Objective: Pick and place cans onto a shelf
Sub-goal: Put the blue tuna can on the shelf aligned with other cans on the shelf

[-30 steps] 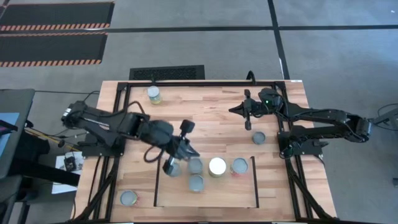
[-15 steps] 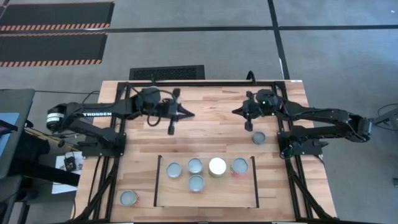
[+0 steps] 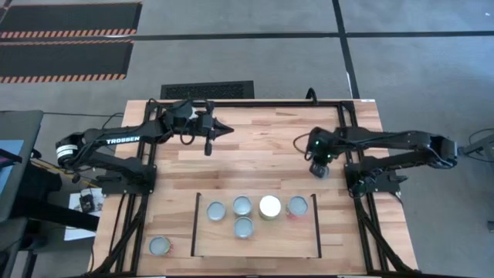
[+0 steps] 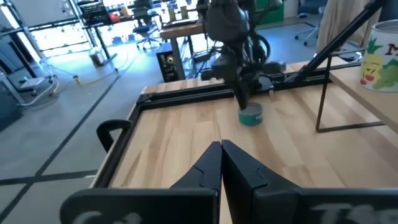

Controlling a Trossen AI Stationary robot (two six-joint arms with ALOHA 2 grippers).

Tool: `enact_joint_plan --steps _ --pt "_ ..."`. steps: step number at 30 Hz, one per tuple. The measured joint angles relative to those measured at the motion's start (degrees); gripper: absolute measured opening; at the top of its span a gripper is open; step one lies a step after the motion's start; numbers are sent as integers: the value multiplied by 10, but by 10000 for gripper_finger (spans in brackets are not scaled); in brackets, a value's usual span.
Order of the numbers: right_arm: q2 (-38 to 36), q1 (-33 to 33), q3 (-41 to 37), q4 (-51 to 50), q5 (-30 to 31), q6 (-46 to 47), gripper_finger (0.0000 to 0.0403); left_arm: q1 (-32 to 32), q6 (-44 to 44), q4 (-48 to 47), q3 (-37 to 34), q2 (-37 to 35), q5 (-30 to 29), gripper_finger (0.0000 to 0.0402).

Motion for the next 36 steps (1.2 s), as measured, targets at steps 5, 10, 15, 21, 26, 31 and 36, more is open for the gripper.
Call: enact_joint_plan --steps 5,10,15,21,26,31,36 --pt "54 15 1 -51 14 61 5 2 0 -4 0 0 0 1" --pt "129 24 4 -35 40 84 5 2 -2 -5 0 0 -5 1" --pt "171 24 7 16 42 58 9 2 -9 -20 0 0 -21 1" --pt "177 24 30 125 49 14 9 3 -7 -27 0 1 -29 1" --pt "213 24 52 204 47 -29 9 3 1 -51 0 1 -31 1" --pt "267 27 82 247 47 -100 10 1 -12 -18 -36 1 -31 1" --pt "271 27 127 222 47 -145 11 0 -32 45 -85 1 -31 1"
